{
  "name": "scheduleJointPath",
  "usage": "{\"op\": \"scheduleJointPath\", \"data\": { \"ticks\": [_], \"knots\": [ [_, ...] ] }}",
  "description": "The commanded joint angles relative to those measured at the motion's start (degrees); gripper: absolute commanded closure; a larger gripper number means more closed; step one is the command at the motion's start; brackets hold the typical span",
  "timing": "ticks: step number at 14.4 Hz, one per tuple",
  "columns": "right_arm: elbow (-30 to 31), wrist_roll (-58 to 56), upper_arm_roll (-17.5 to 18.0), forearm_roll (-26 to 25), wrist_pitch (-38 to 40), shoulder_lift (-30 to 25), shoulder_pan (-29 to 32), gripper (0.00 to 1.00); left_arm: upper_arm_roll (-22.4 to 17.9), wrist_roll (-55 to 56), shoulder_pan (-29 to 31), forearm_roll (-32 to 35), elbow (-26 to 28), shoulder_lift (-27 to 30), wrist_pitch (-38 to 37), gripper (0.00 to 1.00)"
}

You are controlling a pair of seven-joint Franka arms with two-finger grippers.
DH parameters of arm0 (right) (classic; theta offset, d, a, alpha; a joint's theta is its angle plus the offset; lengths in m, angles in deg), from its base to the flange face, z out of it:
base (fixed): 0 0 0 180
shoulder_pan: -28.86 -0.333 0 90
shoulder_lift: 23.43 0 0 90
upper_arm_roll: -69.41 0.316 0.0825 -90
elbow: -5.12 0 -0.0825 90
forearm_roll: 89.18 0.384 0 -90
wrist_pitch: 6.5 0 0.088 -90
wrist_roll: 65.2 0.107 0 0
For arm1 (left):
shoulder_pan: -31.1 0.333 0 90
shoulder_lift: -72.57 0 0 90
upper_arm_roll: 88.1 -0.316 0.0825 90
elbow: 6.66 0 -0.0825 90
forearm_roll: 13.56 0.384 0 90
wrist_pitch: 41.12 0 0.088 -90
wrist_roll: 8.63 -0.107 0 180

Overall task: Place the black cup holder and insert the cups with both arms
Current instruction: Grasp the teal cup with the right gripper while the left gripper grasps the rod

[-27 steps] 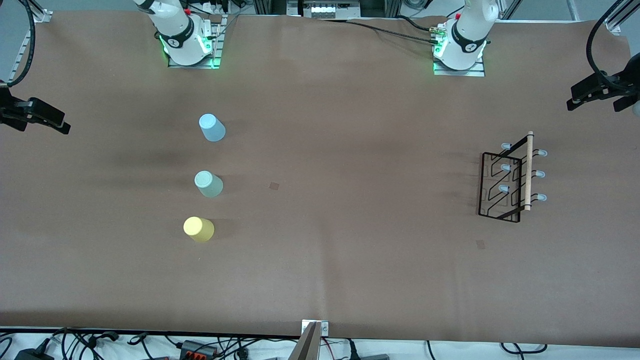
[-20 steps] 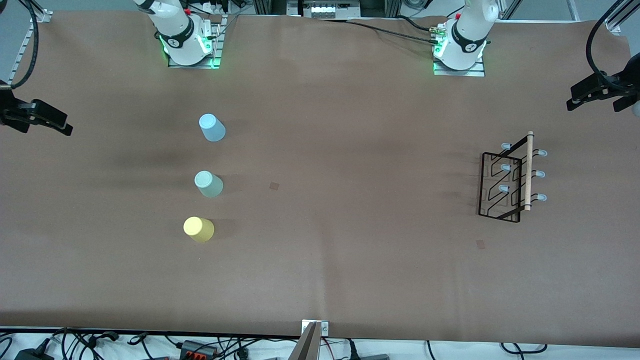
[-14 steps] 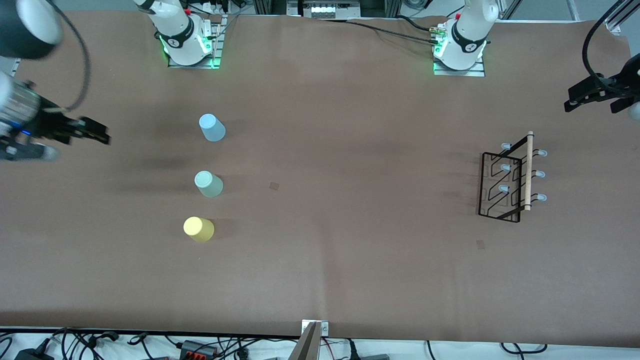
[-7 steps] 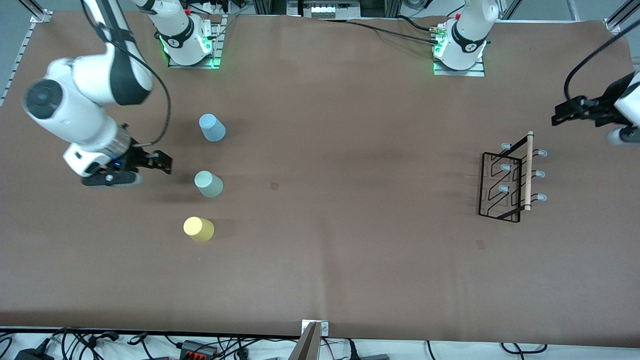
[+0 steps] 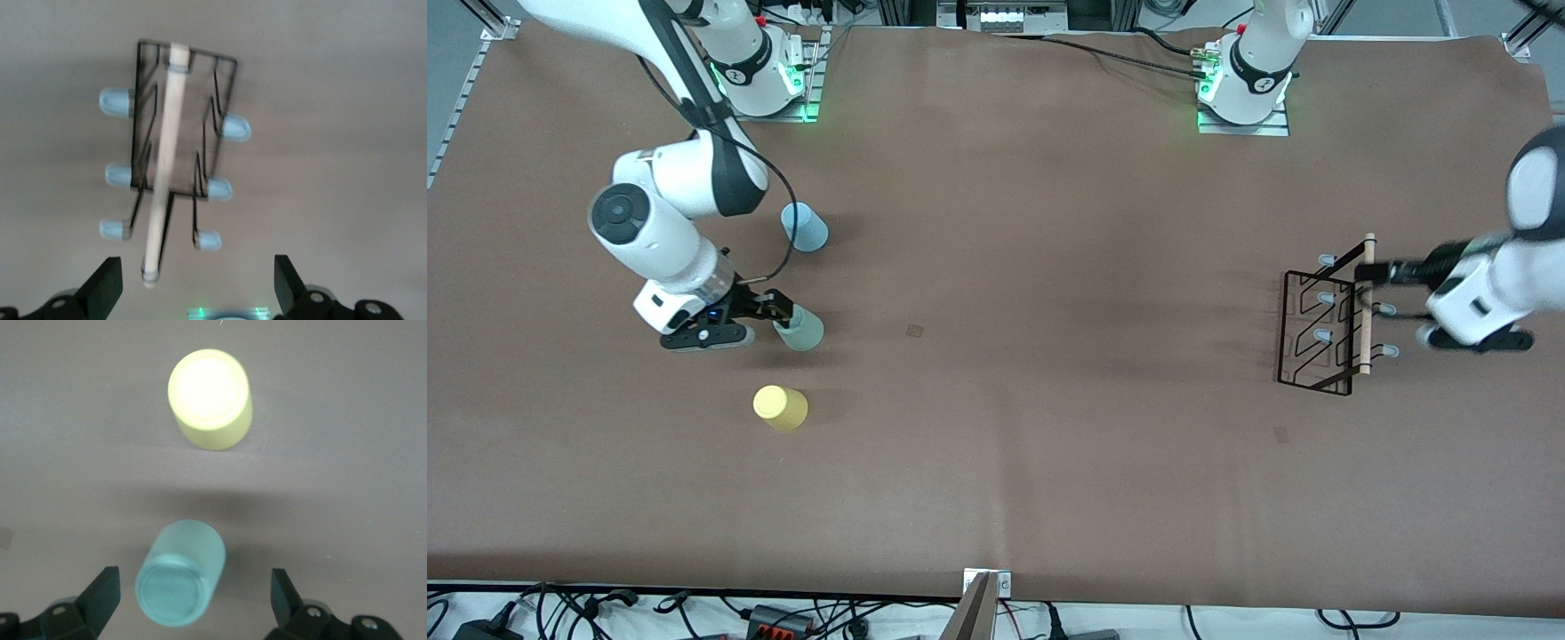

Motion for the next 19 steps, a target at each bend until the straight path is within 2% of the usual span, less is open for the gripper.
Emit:
{"op": "scheduleJointPath", "data": {
  "ticks": [1,5,7,10,12,13,15,17,18,19],
  "knots": [
    [1.57,2.07,-0.39,0.37,-3.72,0.96,-1.64,0.0,-0.07,-7.06,0.16,1.69,8.25,2.33,10.19,0.0],
    [3.77,2.07,-0.39,0.37,-9.18,2.9,-1.81,0.0,0.81,-9.99,-0.19,8.27,15.9,7.86,16.36,0.0],
    [4.13,1.98,-0.39,0.37,-9.18,3.43,-2.08,0.0,0.9,-13.04,1.81,8.28,21.87,9.97,23.29,0.0],
    [4.57,2.07,-0.39,0.37,-9.18,3.43,-2.17,0.0,1.08,-13.77,2.44,8.19,26.1,11.47,28.06,0.01],
    [4.66,2.07,-0.39,0.37,-9.18,3.43,-2.17,0.0,1.34,-13.68,2.35,8.19,29.09,12.35,32.1,0.08],
    [4.66,2.07,-0.39,0.37,-9.18,3.69,-2.17,0.0,1.43,-13.68,2.35,8.19,29.45,12.36,33.07,0.12],
    [5.09,2.07,-0.39,0.37,-9.18,3.69,-2.17,0.0,1.43,-13.68,2.27,8.19,29.46,12.18,33.17,0.42],
    [5.62,1.98,-0.39,0.28,-9.01,3.69,-2.08,0.0,1.43,-13.77,2.27,8.19,29.46,11.83,33.26,0.65],
    [5.8,1.8,-0.39,0.37,-8.92,3.52,-2.08,0.06,1.43,-13.77,2.27,8.19,29.46,11.74,33.17,0.74],
    [5.89,1.8,-0.39,0.28,-8.83,3.52,-2.17,0.16,1.34,-13.85,2.27,8.19,29.46,11.65,33.08,0.85]
  ]
}}
